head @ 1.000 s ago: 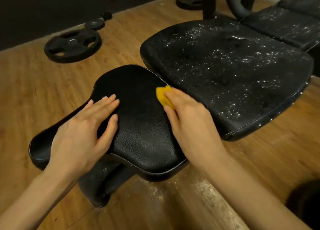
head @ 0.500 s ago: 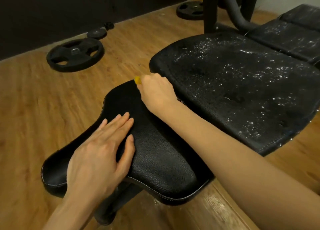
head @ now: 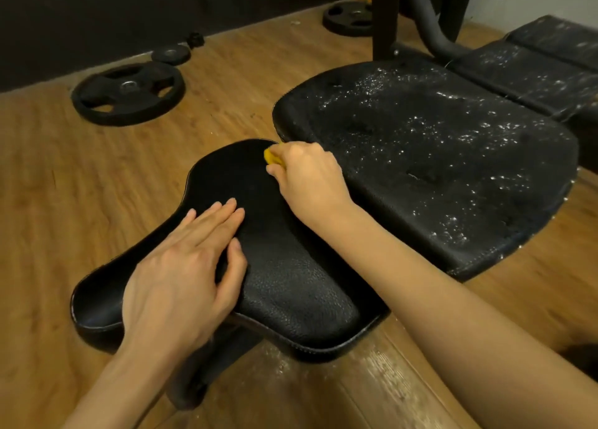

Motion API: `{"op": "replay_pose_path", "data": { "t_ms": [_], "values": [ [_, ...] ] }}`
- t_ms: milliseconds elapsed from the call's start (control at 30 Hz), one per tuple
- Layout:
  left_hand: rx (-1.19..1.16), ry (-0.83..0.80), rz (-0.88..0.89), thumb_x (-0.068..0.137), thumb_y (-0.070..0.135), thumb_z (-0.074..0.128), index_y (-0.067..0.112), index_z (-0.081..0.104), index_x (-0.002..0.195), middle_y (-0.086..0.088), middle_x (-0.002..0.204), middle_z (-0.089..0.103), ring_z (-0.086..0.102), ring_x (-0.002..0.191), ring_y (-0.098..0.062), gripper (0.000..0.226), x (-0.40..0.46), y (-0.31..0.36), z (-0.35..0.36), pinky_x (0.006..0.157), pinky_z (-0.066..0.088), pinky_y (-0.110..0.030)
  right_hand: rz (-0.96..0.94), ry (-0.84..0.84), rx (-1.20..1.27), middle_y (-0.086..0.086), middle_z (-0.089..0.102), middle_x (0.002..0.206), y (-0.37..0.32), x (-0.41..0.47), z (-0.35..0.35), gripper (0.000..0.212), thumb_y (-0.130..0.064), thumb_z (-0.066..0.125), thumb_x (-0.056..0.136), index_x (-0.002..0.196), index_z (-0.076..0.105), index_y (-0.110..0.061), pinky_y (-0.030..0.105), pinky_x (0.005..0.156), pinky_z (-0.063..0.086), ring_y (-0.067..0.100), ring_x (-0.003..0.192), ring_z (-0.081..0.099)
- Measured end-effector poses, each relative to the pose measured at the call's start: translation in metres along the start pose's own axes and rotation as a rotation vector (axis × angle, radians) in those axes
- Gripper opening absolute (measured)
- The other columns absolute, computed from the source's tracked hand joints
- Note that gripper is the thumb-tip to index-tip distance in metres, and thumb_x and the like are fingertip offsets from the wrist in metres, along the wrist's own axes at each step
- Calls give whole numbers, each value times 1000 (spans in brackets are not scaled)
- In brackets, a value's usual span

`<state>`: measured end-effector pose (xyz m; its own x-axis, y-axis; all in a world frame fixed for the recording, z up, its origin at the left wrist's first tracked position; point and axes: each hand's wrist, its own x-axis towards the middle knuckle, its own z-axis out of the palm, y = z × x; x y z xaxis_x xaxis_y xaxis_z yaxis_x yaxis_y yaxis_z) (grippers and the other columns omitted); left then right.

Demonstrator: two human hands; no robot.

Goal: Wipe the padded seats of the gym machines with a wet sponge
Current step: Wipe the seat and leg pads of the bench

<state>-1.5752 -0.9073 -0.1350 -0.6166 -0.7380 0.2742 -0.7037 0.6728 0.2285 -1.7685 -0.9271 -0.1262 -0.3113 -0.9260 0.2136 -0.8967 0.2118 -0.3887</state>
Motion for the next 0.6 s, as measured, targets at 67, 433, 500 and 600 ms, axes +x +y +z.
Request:
{"op": "replay_pose_path", "data": {
  "t_ms": [67, 433, 500, 600],
  "values": [
    [13, 0, 10, 98, 38, 31, 17, 55, 137, 1, 142, 53, 44, 134, -7, 51, 0, 1, -1, 118, 28, -28, -21, 25, 68, 2, 64, 123, 3, -26, -7, 26, -22, 54, 98, 120, 66, -15, 32, 95, 48, 19, 112, 60],
    [-71, -23, -13, 97, 51, 36, 25, 50, 142, 8, 149, 45, 35, 141, -6, 53, 0, 3, -5, 119, 26, -35, -326, 189, 243, 4, 61, 130, 61, -151, -66, 28, -9, 58, 95, 122, 66, -7, 33, 111, 38, 15, 125, 54],
    [-93, -24, 25, 98, 53, 36, 28, 48, 143, 10, 151, 42, 33, 142, -6, 52, -1, 12, -5, 119, 28, -39, -479, 153, -16, 8, 58, 135, 83, -152, -73, 29, -9, 55, 98, 126, 63, -5, 45, 115, 31, 24, 130, 50],
    [-165, -55, 86, 99, 49, 38, 26, 48, 143, 10, 151, 40, 30, 142, -3, 51, 2, 35, 1, 120, 23, -34, -549, -6, -326, 9, 57, 136, 114, -157, -77, 31, -9, 57, 97, 128, 61, -7, 58, 115, 23, 28, 136, 43]
  ]
}}
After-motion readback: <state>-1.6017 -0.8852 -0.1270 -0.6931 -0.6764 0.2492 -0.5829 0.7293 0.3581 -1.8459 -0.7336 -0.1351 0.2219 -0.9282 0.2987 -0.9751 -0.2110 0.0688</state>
